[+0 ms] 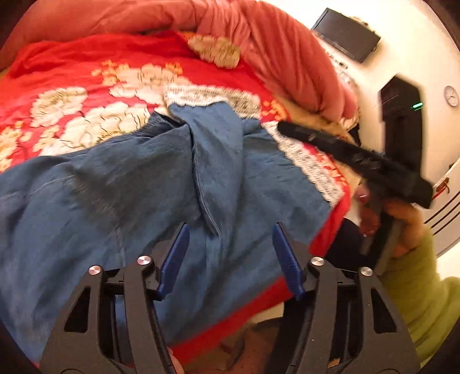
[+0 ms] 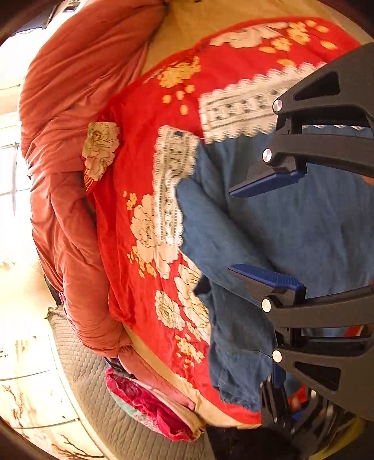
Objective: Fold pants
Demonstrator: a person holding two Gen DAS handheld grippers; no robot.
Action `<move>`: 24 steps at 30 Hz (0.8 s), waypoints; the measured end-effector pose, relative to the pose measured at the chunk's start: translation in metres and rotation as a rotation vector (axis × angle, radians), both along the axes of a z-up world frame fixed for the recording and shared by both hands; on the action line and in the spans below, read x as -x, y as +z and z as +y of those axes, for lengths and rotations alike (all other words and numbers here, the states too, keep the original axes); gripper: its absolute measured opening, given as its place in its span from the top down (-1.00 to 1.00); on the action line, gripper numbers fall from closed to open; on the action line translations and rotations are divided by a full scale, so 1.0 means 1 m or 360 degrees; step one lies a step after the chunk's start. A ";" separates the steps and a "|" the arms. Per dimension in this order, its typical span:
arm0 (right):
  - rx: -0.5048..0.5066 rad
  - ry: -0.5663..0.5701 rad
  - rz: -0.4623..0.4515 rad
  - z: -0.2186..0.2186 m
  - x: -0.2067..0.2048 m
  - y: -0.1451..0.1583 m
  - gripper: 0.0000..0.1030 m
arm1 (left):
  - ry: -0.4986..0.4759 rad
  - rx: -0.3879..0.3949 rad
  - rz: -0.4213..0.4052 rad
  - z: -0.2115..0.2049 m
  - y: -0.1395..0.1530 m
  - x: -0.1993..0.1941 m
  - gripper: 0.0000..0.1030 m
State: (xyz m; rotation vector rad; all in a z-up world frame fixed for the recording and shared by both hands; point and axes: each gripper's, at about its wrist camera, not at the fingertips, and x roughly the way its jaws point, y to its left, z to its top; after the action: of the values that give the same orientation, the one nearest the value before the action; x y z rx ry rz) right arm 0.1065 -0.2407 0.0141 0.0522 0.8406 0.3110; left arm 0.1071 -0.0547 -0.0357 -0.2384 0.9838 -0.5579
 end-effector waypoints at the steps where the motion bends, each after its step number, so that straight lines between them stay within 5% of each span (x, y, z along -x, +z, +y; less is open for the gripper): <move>1: 0.0024 0.0000 0.0000 0.002 -0.006 0.001 0.08 | 0.0004 -0.0006 0.0032 -0.002 -0.006 -0.010 0.25; 8: 0.0173 0.0097 0.0042 0.040 -0.061 -0.002 0.08 | 0.0053 0.0268 0.0109 0.000 -0.028 -0.034 0.87; 13: 0.0320 0.0156 0.0171 0.086 -0.118 -0.027 0.09 | -0.0053 0.0341 0.0081 -0.007 -0.029 -0.027 0.90; 21: 0.0653 0.0041 0.0326 0.125 -0.183 -0.081 0.12 | -0.0072 0.0211 -0.0018 -0.011 -0.024 -0.019 0.90; 24: 0.0652 0.0012 0.0331 0.116 -0.193 -0.089 0.57 | -0.0056 0.0139 -0.0060 -0.012 -0.021 -0.019 0.90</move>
State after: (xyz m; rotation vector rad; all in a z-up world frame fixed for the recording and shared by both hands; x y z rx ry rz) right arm 0.2995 -0.1244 -0.0745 -0.3052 1.0973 0.1368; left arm 0.1265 -0.0666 -0.0565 -0.2879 0.9298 -0.6359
